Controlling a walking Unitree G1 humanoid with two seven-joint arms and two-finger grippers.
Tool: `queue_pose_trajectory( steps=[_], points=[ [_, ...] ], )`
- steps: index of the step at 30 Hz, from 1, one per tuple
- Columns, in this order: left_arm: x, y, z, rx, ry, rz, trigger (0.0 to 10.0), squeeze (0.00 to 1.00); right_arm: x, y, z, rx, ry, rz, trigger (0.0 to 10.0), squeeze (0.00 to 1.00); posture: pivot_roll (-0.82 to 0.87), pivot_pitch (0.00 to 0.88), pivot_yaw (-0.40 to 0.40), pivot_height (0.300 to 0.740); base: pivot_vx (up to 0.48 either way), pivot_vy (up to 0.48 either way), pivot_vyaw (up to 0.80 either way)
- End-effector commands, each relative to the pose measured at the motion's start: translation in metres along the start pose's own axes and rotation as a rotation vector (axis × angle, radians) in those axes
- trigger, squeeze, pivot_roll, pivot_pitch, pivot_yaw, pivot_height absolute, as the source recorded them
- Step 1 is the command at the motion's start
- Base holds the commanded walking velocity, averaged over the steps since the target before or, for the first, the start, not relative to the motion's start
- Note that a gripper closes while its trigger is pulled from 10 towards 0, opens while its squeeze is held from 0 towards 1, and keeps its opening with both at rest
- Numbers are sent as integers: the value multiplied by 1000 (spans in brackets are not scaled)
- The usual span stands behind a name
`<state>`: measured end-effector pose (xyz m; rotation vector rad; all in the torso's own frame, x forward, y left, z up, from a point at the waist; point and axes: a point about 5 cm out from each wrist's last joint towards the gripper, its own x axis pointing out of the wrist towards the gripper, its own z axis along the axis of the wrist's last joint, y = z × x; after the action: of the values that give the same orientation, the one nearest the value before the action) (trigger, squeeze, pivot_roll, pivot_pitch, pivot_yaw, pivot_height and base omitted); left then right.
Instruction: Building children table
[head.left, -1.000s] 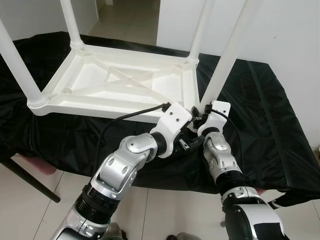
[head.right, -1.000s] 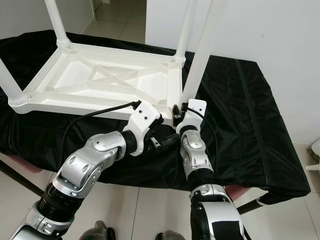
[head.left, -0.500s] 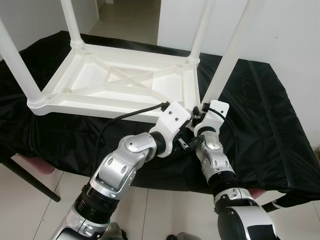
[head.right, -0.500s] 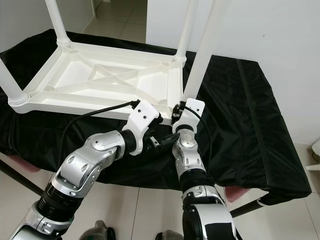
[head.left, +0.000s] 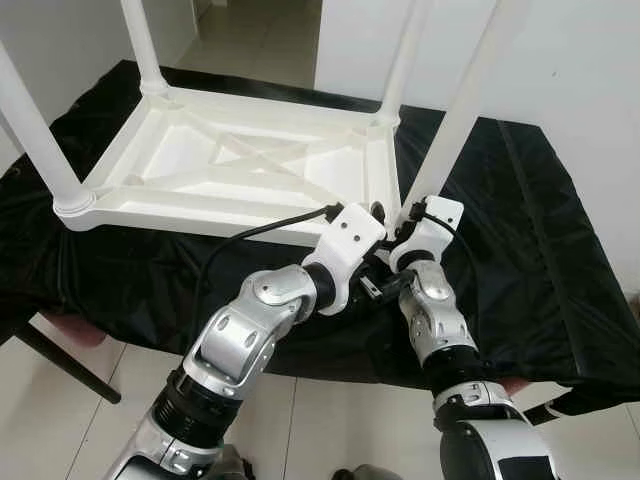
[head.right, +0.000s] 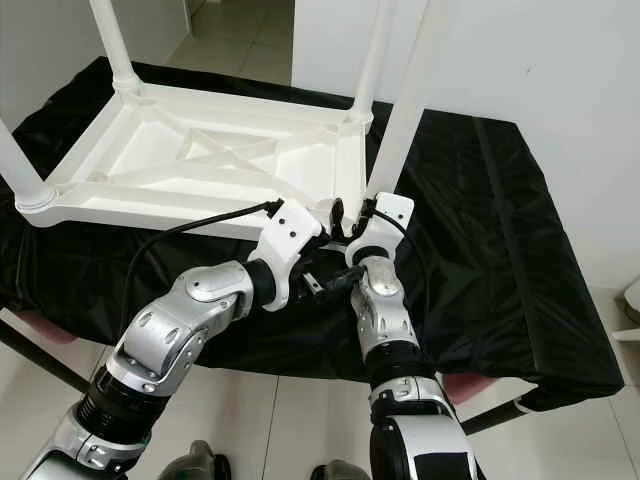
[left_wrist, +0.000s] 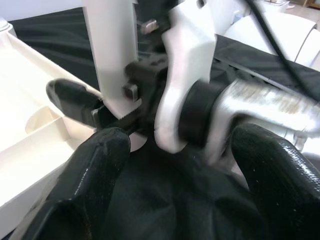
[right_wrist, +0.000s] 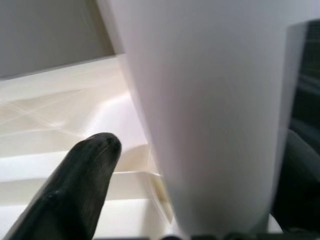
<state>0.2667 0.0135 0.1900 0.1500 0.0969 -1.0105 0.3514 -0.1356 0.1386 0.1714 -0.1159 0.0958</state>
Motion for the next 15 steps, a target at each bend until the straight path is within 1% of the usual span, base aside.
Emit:
queue_pose_trajectory(
  steps=[1,2,3,5,6,7,8,10,13,15],
  points=[
    [2,-2,-3,-8,16,-8,10000,0,-2,-3,5,-17,-2,158,10000,0,60,18,-70,740,0,0,0],
    [2,-2,-3,-8,16,-8,10000,0,-2,-3,5,-17,-2,158,10000,0,60,18,-70,740,0,0,0],
    [2,-2,-3,-7,15,-8,10000,0,-2,-6,5,-31,7,198,10000,0,60,15,-72,740,0,0,0],
    [2,-2,-3,-6,15,-8,10000,0,-2,-8,5,-39,13,216,10000,0,60,15,-72,740,0,0,0],
    [2,-2,-3,-6,14,-8,10000,0,0,-20,4,-93,40,269,10000,0,62,12,-74,740,0,0,0],
    [2,-2,-3,-6,14,-8,10000,0,0,-25,4,-114,49,285,10000,0,62,12,-74,740,0,0,0],
    [2,-2,-3,-6,14,-8,10000,0,0,-25,4,-114,49,285,10000,0,62,12,-74,740,0,0,0],
    [2,-2,-3,-5,15,-7,10000,0,2,-37,4,-147,85,323,10000,0,67,7,-74,740,0,0,0],
    [2,-2,-4,-5,15,-6,10000,0,2,-41,4,-153,97,337,10000,0,68,6,-74,740,0,0,0],
    [1,-2,-4,-3,16,-6,10000,0,1,-51,3,-153,138,377,10000,0,72,4,-71,740,0,0,0]
  ],
)
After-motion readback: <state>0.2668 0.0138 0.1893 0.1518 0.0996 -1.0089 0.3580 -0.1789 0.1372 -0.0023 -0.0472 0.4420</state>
